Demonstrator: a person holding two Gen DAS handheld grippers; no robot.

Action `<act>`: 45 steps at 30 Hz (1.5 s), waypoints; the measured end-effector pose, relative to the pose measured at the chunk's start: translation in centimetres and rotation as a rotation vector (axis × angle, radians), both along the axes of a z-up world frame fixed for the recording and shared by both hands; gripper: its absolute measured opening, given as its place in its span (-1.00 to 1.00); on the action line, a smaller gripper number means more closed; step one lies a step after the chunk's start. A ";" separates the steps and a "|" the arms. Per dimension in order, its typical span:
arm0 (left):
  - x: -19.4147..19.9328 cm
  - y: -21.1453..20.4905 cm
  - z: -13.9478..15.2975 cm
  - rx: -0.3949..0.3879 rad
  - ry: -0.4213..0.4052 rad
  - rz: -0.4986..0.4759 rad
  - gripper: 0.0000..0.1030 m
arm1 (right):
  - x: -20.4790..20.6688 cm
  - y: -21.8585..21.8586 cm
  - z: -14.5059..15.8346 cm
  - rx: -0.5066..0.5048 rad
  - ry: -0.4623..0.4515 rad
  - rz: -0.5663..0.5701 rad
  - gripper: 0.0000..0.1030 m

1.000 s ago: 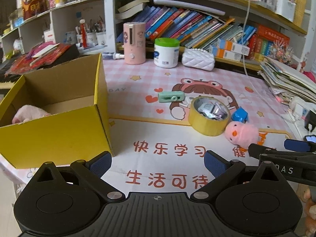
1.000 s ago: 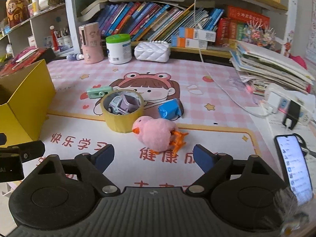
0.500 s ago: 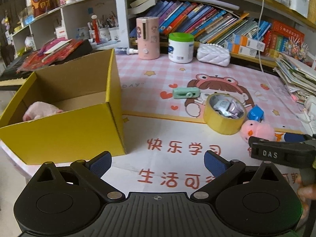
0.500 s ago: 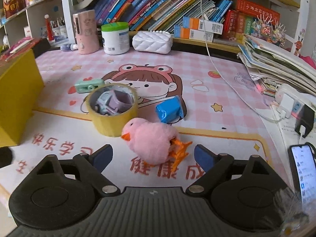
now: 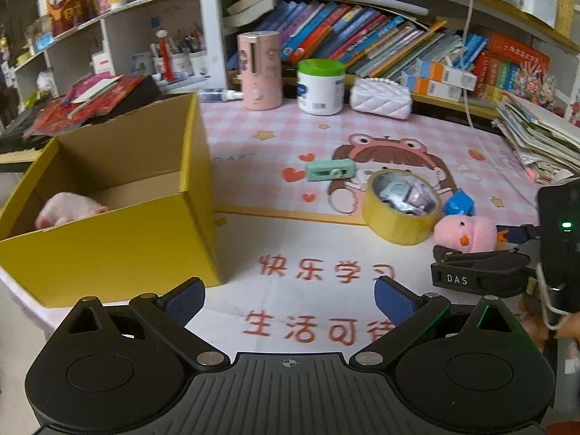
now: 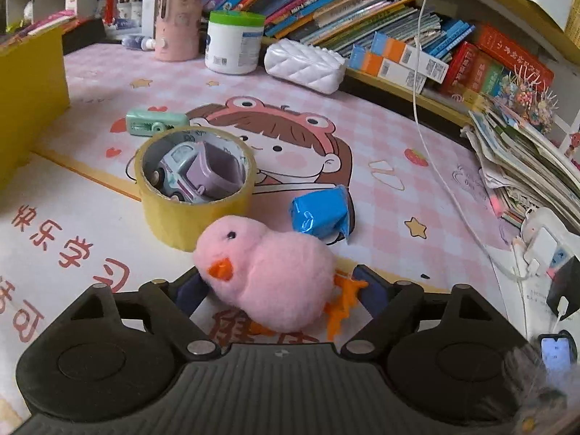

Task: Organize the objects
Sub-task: 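Grasp the small pink plush chick with the right tool, then grasp the yellow tape roll with the left tool while the right tool holds the chick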

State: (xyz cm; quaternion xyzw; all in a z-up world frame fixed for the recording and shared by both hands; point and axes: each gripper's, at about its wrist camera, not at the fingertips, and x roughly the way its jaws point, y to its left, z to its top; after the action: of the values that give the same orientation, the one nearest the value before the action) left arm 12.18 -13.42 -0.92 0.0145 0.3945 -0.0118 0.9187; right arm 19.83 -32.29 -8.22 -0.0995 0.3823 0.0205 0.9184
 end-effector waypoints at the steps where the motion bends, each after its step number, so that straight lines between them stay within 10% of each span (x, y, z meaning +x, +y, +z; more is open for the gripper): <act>1: 0.3 -0.4 -0.1 -0.007 0.000 -0.013 0.96 | -0.3 -0.3 0.3 0.021 -0.001 0.000 0.60; 18: 10.8 -8.6 -3.3 -0.103 0.051 -0.150 0.96 | -6.0 -5.6 5.2 0.053 -0.083 -0.054 0.61; 31: 15.0 -11.0 -7.4 -0.026 0.128 -0.169 0.71 | -6.4 -7.3 5.0 0.027 -0.061 -0.063 0.60; 45: 8.3 -8.6 2.1 -0.112 -0.202 -0.215 0.71 | -5.9 -5.5 5.0 0.068 -0.060 0.004 0.60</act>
State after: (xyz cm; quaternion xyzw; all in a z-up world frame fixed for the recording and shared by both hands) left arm 20.51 -22.07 1.14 0.0063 0.2951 -0.1306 0.9465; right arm 13.92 -37.76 -3.24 -0.0696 0.3536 0.0321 0.9322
